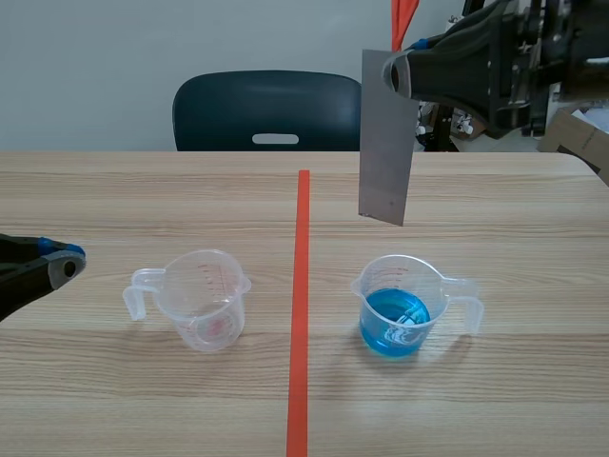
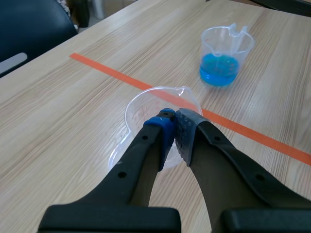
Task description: Do the redox reaction experiment. move the plate over the left beaker
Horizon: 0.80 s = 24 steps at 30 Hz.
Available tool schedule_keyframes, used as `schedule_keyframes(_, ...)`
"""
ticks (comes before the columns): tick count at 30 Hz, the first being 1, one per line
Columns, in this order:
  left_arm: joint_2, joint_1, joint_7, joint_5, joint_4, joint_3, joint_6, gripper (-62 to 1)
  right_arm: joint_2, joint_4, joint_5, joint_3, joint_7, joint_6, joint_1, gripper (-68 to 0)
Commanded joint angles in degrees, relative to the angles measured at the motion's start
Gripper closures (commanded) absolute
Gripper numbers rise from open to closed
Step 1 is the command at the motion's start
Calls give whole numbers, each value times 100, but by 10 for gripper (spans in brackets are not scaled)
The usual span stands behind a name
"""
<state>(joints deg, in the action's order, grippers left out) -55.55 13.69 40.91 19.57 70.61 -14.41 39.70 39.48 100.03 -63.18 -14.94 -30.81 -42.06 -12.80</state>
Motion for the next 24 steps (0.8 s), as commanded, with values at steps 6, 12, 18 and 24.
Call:
schedule_keyframes(6, 542, 1394, 872, -328, 55, 1113, -404, -17, -525, 52, 170, 83, -221, -66, -302, -6)
schedule_keyframes(12, 1563, 2081, 1810, -1360, -313, 1775, -782, -19, -734, 52, 173, -404, -232, -66, -640, -6)
schedule_keyframes(18, 2433, 2153, 2841, -2291, -1237, 1840, -1204, -27, -927, 46, 223, -1023, -210, -66, -931, -6)
schedule_keyframes(24, 3056, 2135, 4183, -3200, -1950, 1838, -1799, -27, -1239, 39, 645, -1421, 66, -39, -1119, -6)
